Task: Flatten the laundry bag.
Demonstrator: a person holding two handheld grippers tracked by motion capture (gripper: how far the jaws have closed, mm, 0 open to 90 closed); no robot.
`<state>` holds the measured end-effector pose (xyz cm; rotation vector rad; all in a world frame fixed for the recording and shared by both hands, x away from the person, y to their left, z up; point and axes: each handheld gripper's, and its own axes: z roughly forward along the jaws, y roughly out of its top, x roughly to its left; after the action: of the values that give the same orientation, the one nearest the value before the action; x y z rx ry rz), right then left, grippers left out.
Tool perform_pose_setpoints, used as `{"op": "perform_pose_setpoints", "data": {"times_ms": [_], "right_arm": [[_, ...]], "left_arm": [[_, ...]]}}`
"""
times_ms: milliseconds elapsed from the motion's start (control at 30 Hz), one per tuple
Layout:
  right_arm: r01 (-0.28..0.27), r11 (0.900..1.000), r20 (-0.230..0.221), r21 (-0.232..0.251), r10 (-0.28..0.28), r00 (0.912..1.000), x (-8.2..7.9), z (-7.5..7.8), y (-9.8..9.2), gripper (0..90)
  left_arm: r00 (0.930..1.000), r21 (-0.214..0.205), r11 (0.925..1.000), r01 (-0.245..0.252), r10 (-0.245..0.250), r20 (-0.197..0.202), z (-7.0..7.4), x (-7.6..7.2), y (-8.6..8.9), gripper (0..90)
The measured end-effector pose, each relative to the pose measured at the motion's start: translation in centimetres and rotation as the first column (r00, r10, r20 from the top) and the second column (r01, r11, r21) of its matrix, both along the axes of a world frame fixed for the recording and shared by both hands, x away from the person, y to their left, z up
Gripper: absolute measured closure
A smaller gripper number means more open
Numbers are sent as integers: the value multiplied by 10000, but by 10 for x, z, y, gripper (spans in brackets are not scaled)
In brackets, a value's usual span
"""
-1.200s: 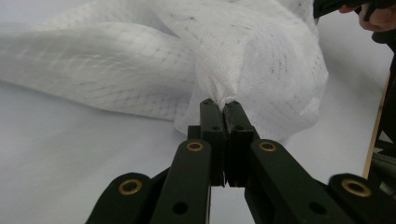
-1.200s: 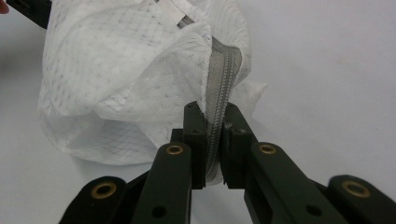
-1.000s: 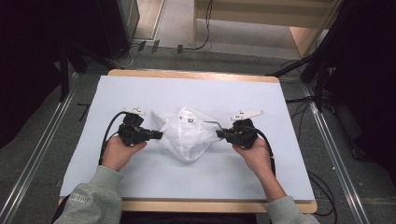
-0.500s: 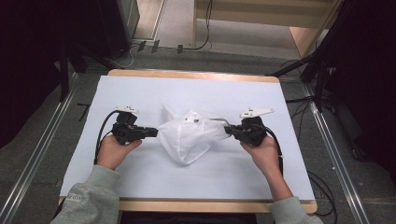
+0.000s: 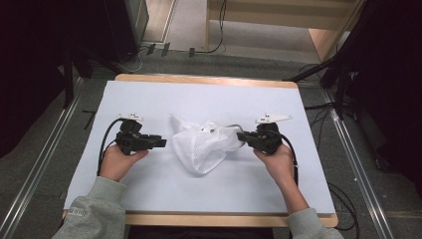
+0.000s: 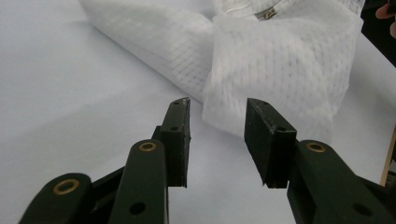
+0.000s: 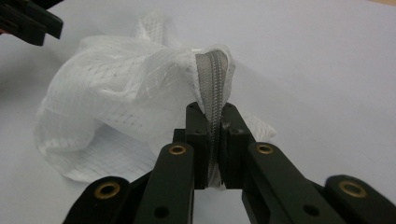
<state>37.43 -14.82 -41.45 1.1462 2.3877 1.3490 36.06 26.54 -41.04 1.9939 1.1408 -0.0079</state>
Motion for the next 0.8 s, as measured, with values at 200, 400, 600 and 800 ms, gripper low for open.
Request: {"op": "perform_pose_setpoints", "data": {"times_ms": [200, 400, 600, 800], "right_arm": [[-908, 9958, 41, 74, 907, 9959, 5, -1, 39, 855], [-1568, 9874, -129, -220, 1565, 9876, 7, -9, 69, 853], [-2135, 9756, -506, -519, 2109, 9762, 11, -20, 94, 846], [-2099, 9759, -749, -599, 2053, 9758, 10, -18, 91, 723]], "left_arm": [[9988, 11, 9999, -110, 110, 475, 10, -10, 3, 563], [9979, 9, 10000, -7, 6, 654, 16, -19, -1, 493], [9958, 206, 9979, 610, -623, 676, 19, -25, -25, 458], [9917, 339, 9930, 1134, -1152, 564, 19, -23, -45, 440]]}}
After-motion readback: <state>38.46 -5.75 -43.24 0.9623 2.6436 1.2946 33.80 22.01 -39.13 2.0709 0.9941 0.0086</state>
